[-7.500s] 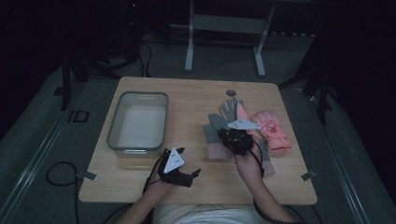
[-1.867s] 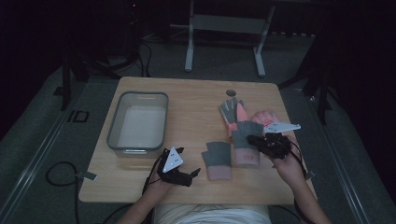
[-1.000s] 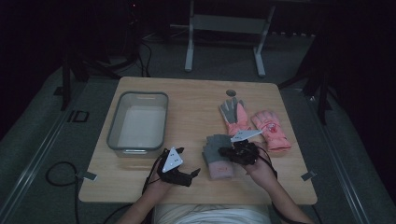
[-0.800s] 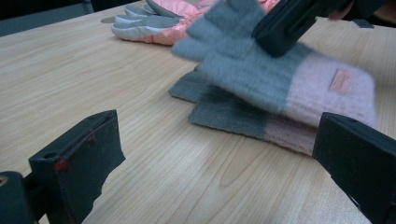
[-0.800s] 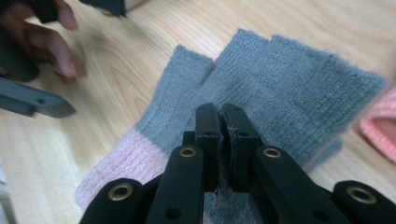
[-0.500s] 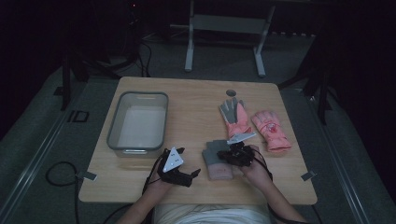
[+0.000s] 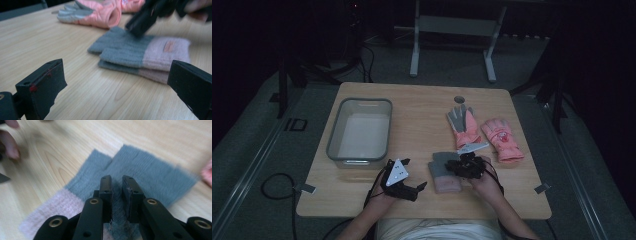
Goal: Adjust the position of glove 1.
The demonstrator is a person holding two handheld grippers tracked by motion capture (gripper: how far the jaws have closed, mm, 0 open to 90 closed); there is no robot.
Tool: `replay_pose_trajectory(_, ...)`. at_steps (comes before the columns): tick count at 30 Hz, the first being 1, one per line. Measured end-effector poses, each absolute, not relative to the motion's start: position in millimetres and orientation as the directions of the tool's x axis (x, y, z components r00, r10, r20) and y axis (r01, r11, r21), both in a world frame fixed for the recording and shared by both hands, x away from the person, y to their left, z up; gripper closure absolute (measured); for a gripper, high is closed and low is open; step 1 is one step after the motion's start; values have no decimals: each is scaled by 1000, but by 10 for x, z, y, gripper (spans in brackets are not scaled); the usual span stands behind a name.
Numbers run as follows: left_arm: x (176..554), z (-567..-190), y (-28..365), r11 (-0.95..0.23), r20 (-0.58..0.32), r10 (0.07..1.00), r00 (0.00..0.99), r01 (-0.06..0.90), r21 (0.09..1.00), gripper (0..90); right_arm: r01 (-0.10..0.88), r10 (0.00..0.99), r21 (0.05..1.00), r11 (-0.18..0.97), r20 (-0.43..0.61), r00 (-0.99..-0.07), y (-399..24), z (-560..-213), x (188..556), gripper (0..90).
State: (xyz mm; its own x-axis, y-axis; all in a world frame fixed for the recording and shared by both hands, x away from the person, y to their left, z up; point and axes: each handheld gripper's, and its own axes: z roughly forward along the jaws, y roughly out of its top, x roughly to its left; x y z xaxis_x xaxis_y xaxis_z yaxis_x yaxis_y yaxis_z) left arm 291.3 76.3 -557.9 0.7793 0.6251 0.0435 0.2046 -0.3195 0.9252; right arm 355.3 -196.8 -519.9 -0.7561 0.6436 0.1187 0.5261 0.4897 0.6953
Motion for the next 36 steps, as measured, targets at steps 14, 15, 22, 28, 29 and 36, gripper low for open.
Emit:
replay_pose_trajectory(14,2840,-5314,421,-431,32,491,871,211,877,60,528,703,736,423,102,-704,-2288,-5003,3726,590)
replay_pose_trajectory(15,2840,-5314,421,-431,32,491,871,211,877,60,528,703,736,423,102,-704,-2288,-5003,3726,590)
replay_pose_trajectory(22,2883,-5302,-11,-560,103,311,945,95,823,141,570,722,708,418,122,-681,-2273,-5170,3887,574)
replay_pose_trajectory(28,2978,-5414,-219,-674,146,210,967,35,738,207,602,724,681,416,152,-673,-2190,-5286,4012,498)
replay_pose_trajectory(29,2978,-5433,-226,-681,160,200,967,20,732,207,606,726,675,420,150,-671,-2177,-5313,4024,489)
replay_pose_trajectory(36,2969,-5458,-230,-698,219,183,958,-30,716,287,650,737,637,414,185,-650,-2166,-5449,4086,410)
